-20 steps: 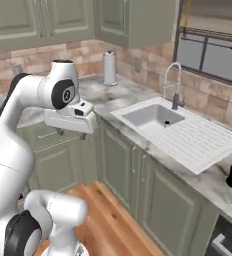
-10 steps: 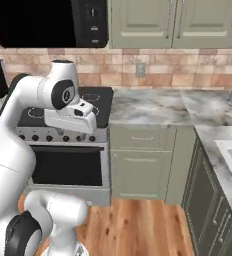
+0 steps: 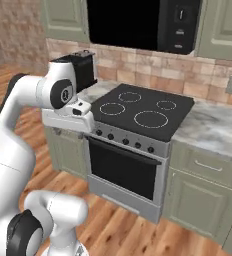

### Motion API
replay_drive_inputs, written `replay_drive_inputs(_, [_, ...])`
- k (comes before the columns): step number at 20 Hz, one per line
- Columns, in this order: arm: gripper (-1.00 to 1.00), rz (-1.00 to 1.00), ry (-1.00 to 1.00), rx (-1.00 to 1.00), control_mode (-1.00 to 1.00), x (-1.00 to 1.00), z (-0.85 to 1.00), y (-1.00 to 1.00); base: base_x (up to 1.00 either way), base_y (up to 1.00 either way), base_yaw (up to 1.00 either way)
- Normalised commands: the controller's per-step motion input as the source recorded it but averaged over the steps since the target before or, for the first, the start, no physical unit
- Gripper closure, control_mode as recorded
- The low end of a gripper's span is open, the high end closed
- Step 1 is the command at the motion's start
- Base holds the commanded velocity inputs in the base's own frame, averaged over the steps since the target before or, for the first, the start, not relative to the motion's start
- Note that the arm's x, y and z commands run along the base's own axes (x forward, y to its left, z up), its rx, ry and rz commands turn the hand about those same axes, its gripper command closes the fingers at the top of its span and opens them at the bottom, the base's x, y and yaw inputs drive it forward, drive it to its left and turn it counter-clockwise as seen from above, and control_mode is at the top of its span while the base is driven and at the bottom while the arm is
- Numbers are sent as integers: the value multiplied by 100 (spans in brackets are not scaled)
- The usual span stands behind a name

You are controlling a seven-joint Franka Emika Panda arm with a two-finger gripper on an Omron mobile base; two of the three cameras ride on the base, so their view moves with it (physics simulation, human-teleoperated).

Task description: Place the large bottle from the dining counter next to the other large bottle outside the sink, and place the small bottle from the dining counter next to the other small bottle inside the sink.

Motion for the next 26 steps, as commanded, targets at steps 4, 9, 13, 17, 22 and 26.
replay_drive_inputs(4, [-100, 0, 0, 0, 100, 0, 0, 0, 2, -32, 75])
replay_drive_inputs(9, [-100, 0, 0, 0, 100, 0, 0, 0, 5, -25, 76])
replay_drive_inputs(13, [-100, 0, 0, 0, 100, 0, 0, 0, 15, -13, 73])
replay_drive_inputs(17, [-100, 0, 0, 0, 100, 0, 0, 0, 16, -6, 71])
replay_drive_inputs(22, [-100, 0, 0, 0, 100, 0, 0, 0, 46, 0, 50])
replay_drive_inputs(26, [-100, 0, 0, 0, 100, 0, 0, 0, 87, 2, 5])
